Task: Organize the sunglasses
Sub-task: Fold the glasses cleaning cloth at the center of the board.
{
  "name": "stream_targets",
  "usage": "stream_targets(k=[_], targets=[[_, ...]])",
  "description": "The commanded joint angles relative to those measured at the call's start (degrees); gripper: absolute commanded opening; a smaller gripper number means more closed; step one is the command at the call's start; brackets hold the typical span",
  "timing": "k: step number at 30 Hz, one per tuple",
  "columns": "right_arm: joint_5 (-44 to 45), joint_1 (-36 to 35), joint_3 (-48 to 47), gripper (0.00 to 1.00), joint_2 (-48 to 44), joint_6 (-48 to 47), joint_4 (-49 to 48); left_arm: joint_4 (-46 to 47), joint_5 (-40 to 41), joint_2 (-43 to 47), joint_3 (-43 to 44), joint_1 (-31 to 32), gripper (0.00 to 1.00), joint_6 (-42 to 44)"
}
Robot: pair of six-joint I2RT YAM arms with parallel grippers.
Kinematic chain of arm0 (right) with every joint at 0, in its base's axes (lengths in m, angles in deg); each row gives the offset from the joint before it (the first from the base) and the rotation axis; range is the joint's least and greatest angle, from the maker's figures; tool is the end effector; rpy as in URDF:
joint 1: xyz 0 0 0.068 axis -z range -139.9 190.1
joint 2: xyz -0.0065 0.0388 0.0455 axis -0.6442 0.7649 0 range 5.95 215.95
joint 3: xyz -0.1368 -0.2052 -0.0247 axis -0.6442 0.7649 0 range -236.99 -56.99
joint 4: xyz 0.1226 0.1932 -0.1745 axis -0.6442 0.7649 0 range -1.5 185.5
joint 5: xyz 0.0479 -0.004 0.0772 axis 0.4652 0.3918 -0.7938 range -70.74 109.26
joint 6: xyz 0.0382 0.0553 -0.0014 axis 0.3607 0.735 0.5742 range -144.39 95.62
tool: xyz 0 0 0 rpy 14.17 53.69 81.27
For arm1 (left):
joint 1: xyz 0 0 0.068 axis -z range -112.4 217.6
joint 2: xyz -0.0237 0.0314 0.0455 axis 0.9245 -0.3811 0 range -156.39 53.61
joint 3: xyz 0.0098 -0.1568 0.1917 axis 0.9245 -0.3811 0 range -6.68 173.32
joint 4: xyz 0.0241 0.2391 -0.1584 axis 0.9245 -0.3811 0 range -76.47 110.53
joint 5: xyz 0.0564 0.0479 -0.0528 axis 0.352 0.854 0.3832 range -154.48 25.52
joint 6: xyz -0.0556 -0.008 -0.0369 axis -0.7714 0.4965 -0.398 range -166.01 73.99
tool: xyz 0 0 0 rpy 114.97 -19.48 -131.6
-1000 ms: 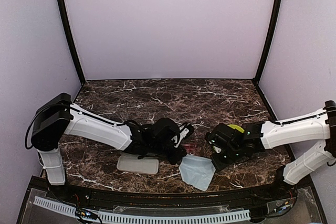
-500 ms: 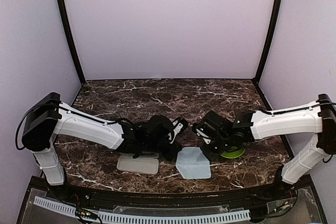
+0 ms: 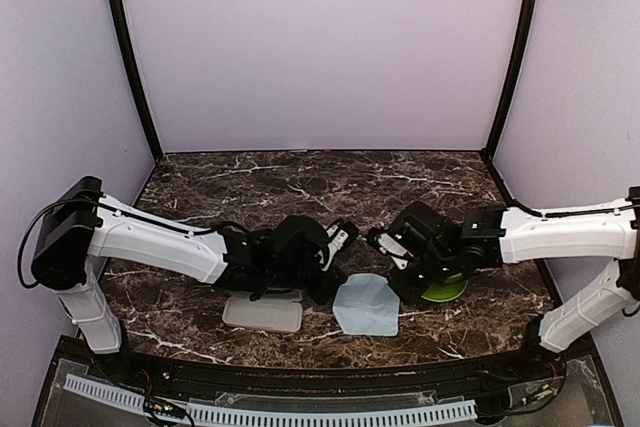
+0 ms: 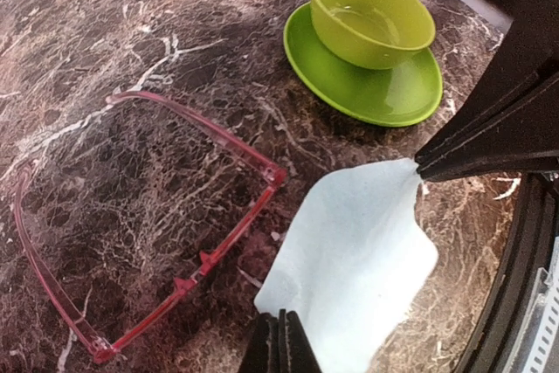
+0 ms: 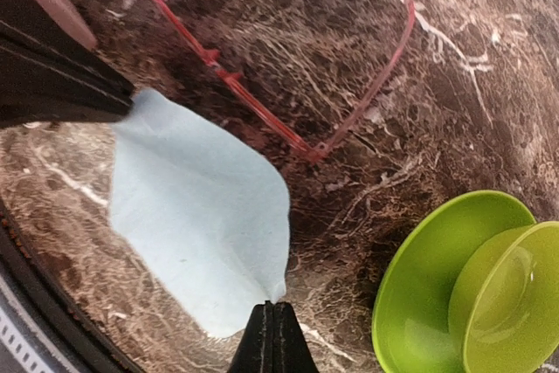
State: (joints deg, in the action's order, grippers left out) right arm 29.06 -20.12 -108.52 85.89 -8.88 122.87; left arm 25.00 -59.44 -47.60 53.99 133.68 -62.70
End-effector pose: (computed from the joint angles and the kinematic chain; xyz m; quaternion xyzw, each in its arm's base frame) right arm 0.1595 0.2602 0.1581 -0.3498 0.9032 0.0784 0.2360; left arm 0.1728 -0.3781 0.1402 0.3539 0.8174 -0.2701 0.3657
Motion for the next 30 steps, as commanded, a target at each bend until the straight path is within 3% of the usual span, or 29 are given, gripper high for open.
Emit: stream_targets(k=[1,16,30], targets=[[-7.49,-1.14,0.34,0.0,-5.89,-1.27,-1.57,-3.47,1.0,4.94,-0.15,2.93,0.0,0.48],[-12.41,-7.08,-0.09,0.0,-12.41,6.28,3.97,-9.61,5.51,14.0,-4.39,9.27,0.0,-5.99],[-9.82,-9.46,1.55,0.0,-11.26,11.83,4.61,-9.45,7.07,13.99,-7.16,11.08,0.0,-9.75]])
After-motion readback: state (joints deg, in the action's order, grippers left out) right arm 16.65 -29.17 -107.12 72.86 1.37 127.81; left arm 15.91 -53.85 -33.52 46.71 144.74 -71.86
